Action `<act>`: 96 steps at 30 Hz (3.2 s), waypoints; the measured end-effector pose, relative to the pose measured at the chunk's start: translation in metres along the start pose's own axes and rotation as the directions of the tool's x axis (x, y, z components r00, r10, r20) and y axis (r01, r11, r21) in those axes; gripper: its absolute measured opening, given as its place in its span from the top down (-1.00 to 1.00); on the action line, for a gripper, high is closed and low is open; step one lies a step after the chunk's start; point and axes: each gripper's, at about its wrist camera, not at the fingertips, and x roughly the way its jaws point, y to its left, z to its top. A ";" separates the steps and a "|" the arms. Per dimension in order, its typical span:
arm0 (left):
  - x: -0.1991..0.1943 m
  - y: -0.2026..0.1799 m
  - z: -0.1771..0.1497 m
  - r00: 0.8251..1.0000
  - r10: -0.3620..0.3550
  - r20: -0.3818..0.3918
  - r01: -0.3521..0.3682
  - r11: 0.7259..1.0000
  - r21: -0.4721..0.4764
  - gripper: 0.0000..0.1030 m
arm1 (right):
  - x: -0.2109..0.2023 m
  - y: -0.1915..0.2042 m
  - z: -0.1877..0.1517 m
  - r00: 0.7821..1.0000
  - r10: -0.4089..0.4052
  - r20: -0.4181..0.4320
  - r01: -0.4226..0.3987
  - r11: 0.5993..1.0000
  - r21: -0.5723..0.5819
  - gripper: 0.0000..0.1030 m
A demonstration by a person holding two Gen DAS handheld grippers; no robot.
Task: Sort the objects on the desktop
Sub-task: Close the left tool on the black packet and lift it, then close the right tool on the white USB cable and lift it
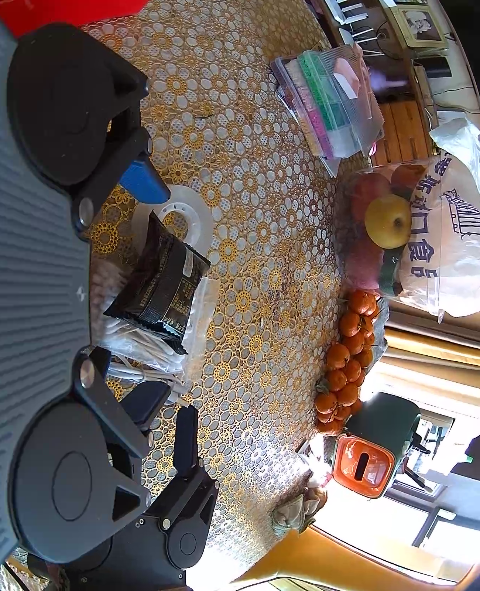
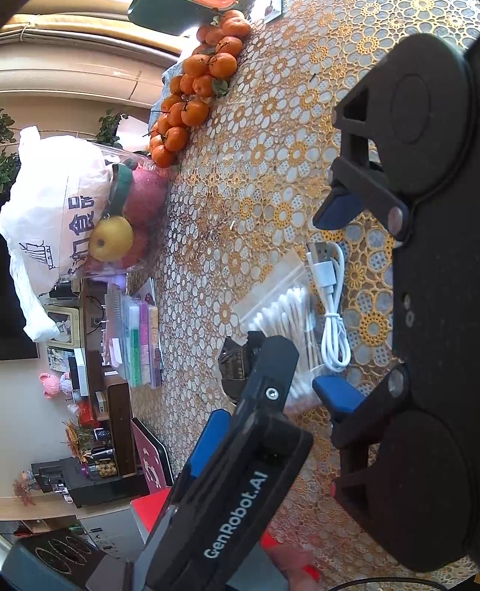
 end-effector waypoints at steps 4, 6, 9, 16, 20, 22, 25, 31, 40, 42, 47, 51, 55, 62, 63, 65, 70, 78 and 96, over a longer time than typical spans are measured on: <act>0.004 0.003 0.001 1.000 -0.006 0.004 0.006 1.000 -0.011 -0.98 | 0.001 -0.002 0.000 1.000 0.007 0.005 -0.007 1.000 0.005 -0.67; 0.004 0.004 0.001 1.000 -0.015 0.009 0.015 1.000 -0.017 -0.97 | 0.001 -0.002 0.000 1.000 0.009 0.007 -0.009 1.000 0.002 -0.66; 0.005 0.004 0.001 1.000 -0.020 0.020 0.020 1.000 -0.011 -0.95 | 0.000 -0.003 -0.001 1.000 0.009 0.010 -0.009 1.000 0.004 -0.65; 0.005 0.002 0.000 0.999 -0.031 0.030 0.031 0.999 -0.006 -0.76 | -0.001 -0.003 -0.001 1.000 0.015 0.019 -0.015 1.000 0.010 -0.55; 0.005 0.002 0.000 0.999 -0.030 0.035 0.030 1.000 -0.004 -0.49 | -0.001 -0.002 -0.001 1.000 0.012 0.020 -0.012 1.000 0.010 -0.50; 0.004 0.003 0.000 0.999 -0.027 0.038 0.028 1.000 -0.009 -0.39 | -0.001 -0.001 -0.001 1.000 0.006 0.021 -0.006 1.000 0.008 -0.50; 0.004 0.003 0.001 0.999 -0.024 0.040 0.024 1.000 -0.009 -0.24 | -0.002 0.000 -0.002 1.000 0.003 0.023 -0.003 1.000 0.010 -0.49; 0.002 -0.001 0.001 0.998 -0.025 0.049 0.025 1.000 0.002 -0.13 | -0.007 0.001 -0.003 0.999 -0.007 0.033 0.006 1.000 0.008 -0.48; -0.008 -0.005 0.003 0.997 -0.044 0.060 0.045 0.999 -0.021 -0.10 | -0.019 0.001 -0.005 0.999 -0.019 0.044 0.018 1.000 0.020 -0.46; -0.012 -0.006 0.002 0.997 -0.046 0.063 0.047 0.999 -0.021 -0.10 | -0.023 0.002 -0.005 0.999 -0.022 0.047 0.021 1.000 0.021 -0.46; -0.023 -0.009 0.001 0.997 -0.048 0.066 0.050 0.998 -0.023 -0.10 | -0.035 0.005 -0.005 0.998 -0.028 0.058 0.027 0.999 0.027 -0.46; -0.035 -0.012 -0.001 0.996 -0.049 0.070 0.051 0.998 -0.024 -0.10 | -0.048 0.009 -0.002 0.997 -0.031 0.073 0.029 0.999 0.020 -0.45; -0.048 -0.015 -0.004 0.996 -0.045 0.078 0.047 0.999 -0.023 -0.10 | -0.062 0.015 0.000 0.995 -0.037 0.095 0.035 0.999 0.019 -0.45; -0.080 -0.018 -0.011 0.994 -0.035 0.106 0.038 0.999 -0.027 -0.10 | -0.085 0.031 0.007 0.992 -0.036 0.118 0.034 0.999 0.020 -0.45; -0.085 -0.018 -0.012 0.994 -0.031 0.109 0.034 0.999 -0.026 -0.10 | -0.089 0.034 0.008 0.992 -0.039 0.122 0.037 0.999 0.018 -0.45; -0.094 -0.019 -0.014 0.993 -0.028 0.113 0.031 0.999 -0.030 -0.10 | -0.097 0.040 0.010 0.991 -0.040 0.128 0.038 0.999 0.016 -0.45; -0.119 -0.021 -0.018 0.991 -0.023 0.131 0.027 0.999 -0.030 -0.10 | -0.116 0.053 0.013 0.988 -0.047 0.149 0.046 0.999 0.015 -0.45; -0.154 -0.022 -0.030 0.987 -0.016 0.162 0.021 0.999 -0.029 -0.10 | -0.134 0.073 0.014 0.987 -0.061 0.151 0.061 0.998 0.005 -0.43; -0.237 -0.010 -0.070 0.976 0.064 0.209 -0.051 0.997 -0.066 -0.10 | -0.191 0.131 0.029 0.970 -0.063 0.234 0.067 0.998 -0.009 -0.42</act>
